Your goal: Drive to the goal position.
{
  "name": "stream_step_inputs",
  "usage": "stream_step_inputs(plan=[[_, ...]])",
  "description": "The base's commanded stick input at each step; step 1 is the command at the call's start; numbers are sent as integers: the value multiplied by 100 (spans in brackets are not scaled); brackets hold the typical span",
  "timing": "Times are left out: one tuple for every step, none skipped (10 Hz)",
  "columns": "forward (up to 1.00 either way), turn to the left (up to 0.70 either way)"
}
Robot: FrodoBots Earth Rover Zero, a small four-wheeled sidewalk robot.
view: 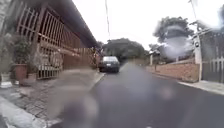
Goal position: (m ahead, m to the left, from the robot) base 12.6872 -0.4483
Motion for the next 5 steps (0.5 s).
stream_step_inputs(plan=[[70, 0], [70, 0], [70, 0], [70, 0], [70, 0]])
